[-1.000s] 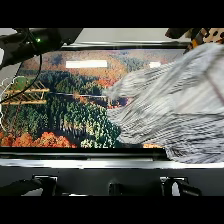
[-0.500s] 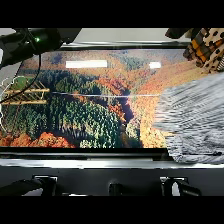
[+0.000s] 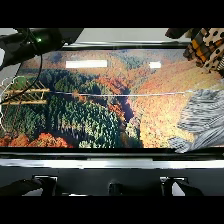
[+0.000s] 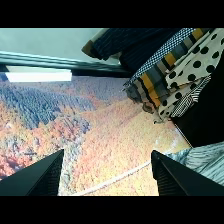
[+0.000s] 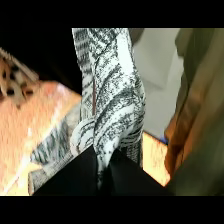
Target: Fold the clothes and pants, and hang the long-sleeved shirts on hangers.
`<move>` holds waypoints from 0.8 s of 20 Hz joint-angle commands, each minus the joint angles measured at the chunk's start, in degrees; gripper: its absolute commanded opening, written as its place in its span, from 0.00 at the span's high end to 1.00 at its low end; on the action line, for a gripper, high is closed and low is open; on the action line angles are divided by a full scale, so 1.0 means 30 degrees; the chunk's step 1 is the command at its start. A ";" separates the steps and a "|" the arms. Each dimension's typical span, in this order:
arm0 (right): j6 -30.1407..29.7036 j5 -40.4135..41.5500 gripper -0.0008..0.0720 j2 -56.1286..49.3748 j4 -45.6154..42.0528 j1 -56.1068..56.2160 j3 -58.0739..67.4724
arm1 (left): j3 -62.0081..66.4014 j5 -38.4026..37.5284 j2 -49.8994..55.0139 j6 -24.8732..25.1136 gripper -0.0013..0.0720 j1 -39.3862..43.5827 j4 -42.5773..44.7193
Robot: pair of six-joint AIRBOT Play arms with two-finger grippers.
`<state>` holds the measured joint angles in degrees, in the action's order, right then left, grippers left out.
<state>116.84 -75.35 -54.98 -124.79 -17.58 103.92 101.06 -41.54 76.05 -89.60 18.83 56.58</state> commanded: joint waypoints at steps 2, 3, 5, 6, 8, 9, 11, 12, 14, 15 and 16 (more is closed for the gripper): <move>-0.0874 0.1392 0.95 -0.3490 -0.2157 -0.0007 0.5268 | 0.0007 0.0000 0.0007 0.0007 0.14 0.0219 0.0015; -0.0714 0.2157 0.95 -0.3585 -0.2936 -0.0007 0.5355 | 0.0007 0.0000 0.0007 0.0007 0.14 0.0233 0.0015; 0.0437 0.3366 0.95 -0.3599 -0.4699 -0.0007 0.5355 | 0.0007 0.0000 0.0007 0.0007 0.14 0.0226 0.0022; 0.1151 0.3956 0.95 -0.3599 -0.5719 -0.0007 0.5355 | 0.0000 0.0000 0.0015 0.0007 0.14 0.0226 0.0015; 0.2353 0.4816 0.95 -0.3672 -0.7424 -0.0007 0.5355 | 0.0000 0.0000 0.0051 0.0000 0.14 0.0233 0.0015; 0.2703 0.5085 0.95 -0.3803 -0.8276 -0.0007 0.5355 | 0.0000 0.0000 0.0102 0.0000 0.14 0.0233 0.0015; 0.2943 0.5326 0.95 -0.4146 -0.9522 -0.0007 0.5355 | 0.0007 0.0000 0.0233 0.0000 0.14 0.0306 0.0015; 0.3293 0.5319 0.95 -0.4306 -1.0010 -0.0007 0.5355 | 0.0000 0.0007 0.0284 0.0000 0.14 0.0415 0.0015; 0.3949 0.5406 0.95 -0.4765 -1.1030 -0.0015 0.5355 | 0.0000 0.0007 0.0393 0.0000 0.14 0.0539 0.0015; 0.4328 0.5625 0.94 -0.5049 -1.1278 -0.0291 0.5355 | 0.0000 0.0007 0.0444 0.0000 0.14 0.0568 0.0007; 0.4852 0.5756 0.94 -0.5304 -1.1205 -0.0656 0.5355 | 0.0000 0.0007 0.0510 0.0000 0.14 0.0656 0.0015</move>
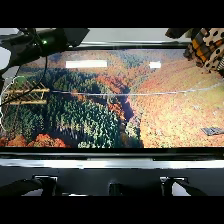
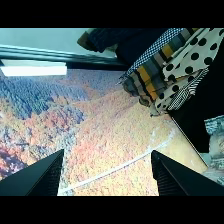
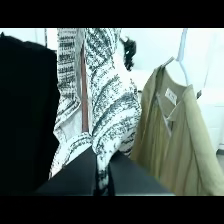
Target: Fold the clothes and pants, and hang the long-sleeved shirts on hangers.
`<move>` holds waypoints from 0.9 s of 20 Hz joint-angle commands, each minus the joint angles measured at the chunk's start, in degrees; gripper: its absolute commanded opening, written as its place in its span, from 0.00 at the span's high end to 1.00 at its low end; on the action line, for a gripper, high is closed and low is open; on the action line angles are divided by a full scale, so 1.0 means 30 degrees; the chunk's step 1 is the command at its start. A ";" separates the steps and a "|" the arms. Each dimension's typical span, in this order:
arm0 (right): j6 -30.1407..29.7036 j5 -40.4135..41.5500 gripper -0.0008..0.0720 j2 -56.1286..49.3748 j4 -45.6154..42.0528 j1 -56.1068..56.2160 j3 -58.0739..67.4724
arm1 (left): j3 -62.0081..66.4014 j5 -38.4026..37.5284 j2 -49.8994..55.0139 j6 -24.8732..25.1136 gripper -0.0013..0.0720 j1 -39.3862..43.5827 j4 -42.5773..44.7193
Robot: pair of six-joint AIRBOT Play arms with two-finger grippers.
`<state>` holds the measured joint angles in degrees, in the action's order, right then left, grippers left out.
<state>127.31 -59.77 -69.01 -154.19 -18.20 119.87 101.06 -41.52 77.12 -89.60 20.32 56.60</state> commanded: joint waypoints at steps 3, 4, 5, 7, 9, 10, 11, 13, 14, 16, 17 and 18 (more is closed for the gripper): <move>0.2091 0.0860 0.94 -0.1144 -0.1144 -0.2025 0.0036 | 0.0000 0.0015 0.0423 0.0000 0.14 0.0284 0.0007; 0.2477 0.1195 0.94 -0.1144 -0.1035 -0.2404 0.0036 | 0.0000 0.0015 0.0539 0.0000 0.14 0.0372 0.0000; 0.2973 0.1479 0.94 -0.1144 -0.1042 -0.2798 0.0036 | 0.0000 0.0015 0.0634 0.0000 0.14 0.0459 0.0000; 0.3147 0.1741 0.94 -0.1297 -0.0947 -0.3592 0.0036 | 0.0000 0.0022 0.0874 -0.0007 0.14 0.0736 0.0000; 0.3147 0.1690 0.94 -0.1581 -0.0146 -0.4583 0.0036 | 0.0000 0.0073 0.1093 0.0000 0.14 0.0984 0.0000; 0.3147 0.1705 0.94 -0.1690 0.0532 -0.5093 0.0029 | 0.0000 0.0095 0.1180 0.0000 0.14 0.1056 0.0000; 0.3133 0.1690 0.94 -0.1792 0.1013 -0.5457 0.0029 | 0.0000 0.0095 0.1253 0.0000 0.14 0.1180 0.0007; 0.3118 0.1705 0.94 -0.2040 0.1457 -0.5909 0.0029 | 0.0000 0.0087 0.1384 -0.0007 0.14 0.1282 -0.0007; 0.2696 0.1690 0.94 -0.2193 0.1647 -0.5909 0.0029 | 0.0000 0.0095 0.1421 -0.0007 0.14 0.1362 0.0000; 0.1617 0.1676 0.94 -0.2652 0.2667 -0.5909 0.0029 | 0.0000 0.0095 0.1443 0.0000 0.14 0.1421 0.0000; 0.1239 0.1566 0.94 -0.2892 0.3228 -0.5909 0.0029 | 0.0007 0.0095 0.1443 0.0000 0.14 0.1472 0.0000; 0.1115 0.1362 0.94 -0.3053 0.3636 -0.5887 0.0029 | 0.0007 0.0095 0.1443 -0.0007 0.14 0.1479 -0.0007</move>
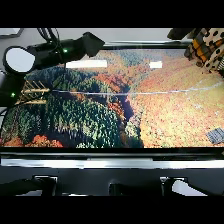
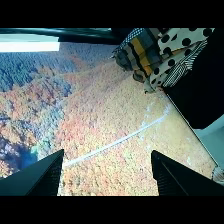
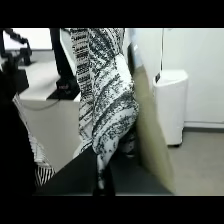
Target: Fold the clothes and pants, and hang the long-sleeved shirts on hangers.
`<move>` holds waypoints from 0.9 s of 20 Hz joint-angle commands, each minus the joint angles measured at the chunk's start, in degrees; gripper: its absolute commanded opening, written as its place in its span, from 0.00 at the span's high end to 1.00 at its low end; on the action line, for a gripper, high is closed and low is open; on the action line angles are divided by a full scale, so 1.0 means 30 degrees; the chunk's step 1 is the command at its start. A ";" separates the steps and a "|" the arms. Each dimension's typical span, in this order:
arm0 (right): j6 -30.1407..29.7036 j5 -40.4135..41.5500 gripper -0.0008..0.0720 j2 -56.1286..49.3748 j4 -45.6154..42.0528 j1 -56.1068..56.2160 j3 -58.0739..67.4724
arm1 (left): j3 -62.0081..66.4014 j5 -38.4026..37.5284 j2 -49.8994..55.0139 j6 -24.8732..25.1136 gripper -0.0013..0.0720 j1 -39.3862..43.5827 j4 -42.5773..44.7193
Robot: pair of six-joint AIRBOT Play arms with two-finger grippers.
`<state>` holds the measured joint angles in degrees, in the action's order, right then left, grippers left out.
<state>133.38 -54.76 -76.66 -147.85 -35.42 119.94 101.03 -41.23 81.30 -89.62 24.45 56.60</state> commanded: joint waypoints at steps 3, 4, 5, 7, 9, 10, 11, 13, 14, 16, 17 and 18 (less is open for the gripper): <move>-0.1275 -0.0408 0.94 -0.0532 0.2244 -0.0146 -0.0335 | 0.0015 -0.0007 0.0051 0.0007 0.14 0.0175 0.0000; -0.1333 -0.0474 0.94 -0.0517 0.2244 -0.0146 -0.0350 | 0.0015 -0.0007 0.0051 0.0007 0.14 0.0175 0.0000; -0.1428 -0.0474 0.94 -0.0437 0.2251 -0.0146 -0.0350 | 0.0015 -0.0007 0.0051 0.0007 0.14 0.0175 0.0000; -0.1406 -0.0495 0.70 -0.0066 0.2565 -0.0146 -0.0350 | 0.0015 0.0087 0.0051 0.0007 0.14 0.0175 0.0000; -0.1413 -0.0707 0.15 0.0568 0.2659 -0.0146 -0.0350 | 0.0015 0.0270 0.0044 0.0007 0.14 0.0168 0.0000; -0.1508 -0.1020 0.08 0.1027 0.2652 -0.0146 -0.0350 | 0.0022 0.0357 0.0007 0.0015 0.14 0.0109 0.0007; -0.1792 -0.1552 0.09 0.1537 0.2659 -0.0146 -0.0350 | 0.0022 0.0408 -0.0102 0.0022 0.14 -0.0051 0.0007; -0.2164 -0.2769 0.09 0.2929 0.2688 -0.0146 -0.0350 | 0.0015 0.0197 -0.0539 0.0015 0.14 -0.0656 0.0051; -0.2011 -0.2929 0.09 0.3745 0.2761 -0.0146 -0.0350 | 0.0015 -0.0051 -0.0801 0.0007 0.15 -0.1005 0.0328; -0.1494 -0.2076 0.09 0.5195 0.4044 -0.0146 -0.0350 | 0.0015 -0.0954 -0.1413 0.0007 0.17 -0.1741 0.1304; -0.1756 -0.1443 0.09 0.5683 0.5756 -0.0146 -0.0350 | 0.0015 -0.1719 -0.1698 0.0007 0.17 -0.2076 0.1872; -0.2455 -0.0852 0.23 0.5945 0.8488 -0.0146 -0.0350 | 0.0015 -0.2718 -0.1953 0.0022 0.33 -0.2368 0.2353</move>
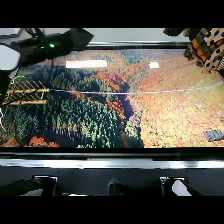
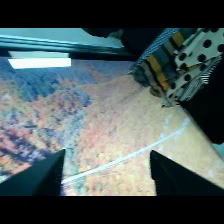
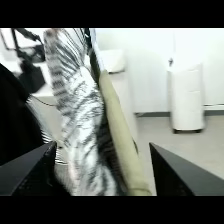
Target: Fold the clothes and pants, and hang the long-sleeved shirts on hangers.
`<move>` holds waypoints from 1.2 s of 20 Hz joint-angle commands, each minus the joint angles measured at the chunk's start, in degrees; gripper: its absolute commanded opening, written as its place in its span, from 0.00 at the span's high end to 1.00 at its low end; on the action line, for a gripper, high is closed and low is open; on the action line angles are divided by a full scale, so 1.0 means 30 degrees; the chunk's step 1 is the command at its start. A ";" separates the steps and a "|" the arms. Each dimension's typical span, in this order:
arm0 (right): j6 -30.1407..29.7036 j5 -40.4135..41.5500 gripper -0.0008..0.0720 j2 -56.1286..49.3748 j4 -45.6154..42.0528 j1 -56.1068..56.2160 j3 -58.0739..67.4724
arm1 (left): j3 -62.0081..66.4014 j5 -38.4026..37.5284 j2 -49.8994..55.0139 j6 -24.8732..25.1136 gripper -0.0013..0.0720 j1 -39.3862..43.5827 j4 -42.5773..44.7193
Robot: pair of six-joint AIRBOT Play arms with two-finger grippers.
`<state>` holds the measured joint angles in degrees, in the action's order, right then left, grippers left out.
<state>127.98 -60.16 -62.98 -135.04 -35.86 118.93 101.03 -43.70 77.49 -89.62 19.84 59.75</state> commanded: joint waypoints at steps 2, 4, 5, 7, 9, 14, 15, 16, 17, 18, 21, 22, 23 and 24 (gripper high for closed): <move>-0.4095 0.1807 0.79 0.1144 1.2109 0.0000 -0.0313 | 0.0015 -0.4204 -0.1056 0.0182 0.85 -0.1341 0.2186; -0.8816 0.1428 0.94 0.0197 2.0793 0.0372 -0.1020 | 0.0015 -0.5894 -0.1355 0.0372 0.94 -0.1698 0.3665; -1.0040 0.0692 0.94 -0.0415 2.2717 0.1217 -0.1151 | 0.0015 -0.6302 -0.1530 0.0372 0.94 -0.1829 0.4386; -1.0987 -0.1246 0.94 -0.1654 2.0706 0.4546 -0.1151 | 0.0007 -0.7074 -0.2040 0.0372 0.94 -0.2135 0.5952; -1.1664 -0.3657 0.94 -0.2696 1.5599 0.8612 -0.1180 | -0.0138 -0.7810 -0.2630 0.0372 0.94 -0.2317 0.7657; -1.3114 -0.5799 0.94 -0.1676 1.3311 1.3733 -0.6528 | -0.5770 -0.7898 -0.6142 0.1217 0.94 -0.3781 0.8167; -1.3114 -0.5792 0.94 -0.1100 1.3515 1.4069 -0.8276 | -0.6878 -0.7847 -0.6849 0.1625 0.94 -0.4182 0.8160; -1.3114 -0.5763 0.94 -0.0401 1.3872 1.4345 -1.0207 | -0.7745 -0.7701 -0.7475 0.1676 0.94 -0.4568 0.8167; -1.3107 -0.5763 0.94 0.0255 1.4273 1.4491 -1.1963 | -0.8204 -0.7541 -0.7912 0.1683 0.94 -0.4874 0.8160; -1.3041 -0.5785 0.94 0.0736 1.4477 1.4564 -1.3274 | -0.8400 -0.7417 -0.8196 0.1683 0.94 -0.5115 0.8167; -1.2881 -0.6280 0.94 0.1129 1.4564 1.4557 -1.4994 | -0.8400 -0.7431 -0.8415 0.1676 0.94 -0.5311 0.8167; -1.2881 -0.6564 0.94 0.1093 1.4571 1.4557 -1.4987 | -0.8400 -0.7431 -0.8357 0.1676 0.94 -0.5304 0.8167; -1.2896 -0.6805 0.94 0.1100 1.4564 1.4557 -1.4987 | -0.8415 -0.7431 -0.8320 0.1676 0.94 -0.5304 0.8167; -1.2896 -0.6841 0.94 0.1093 1.4564 1.4557 -1.4987 | -0.8415 -0.7431 -0.8306 0.1676 0.94 -0.5304 0.8167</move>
<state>89.41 -78.85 -60.36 -91.83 7.40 76.51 76.58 -66.08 53.12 -84.82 4.38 84.03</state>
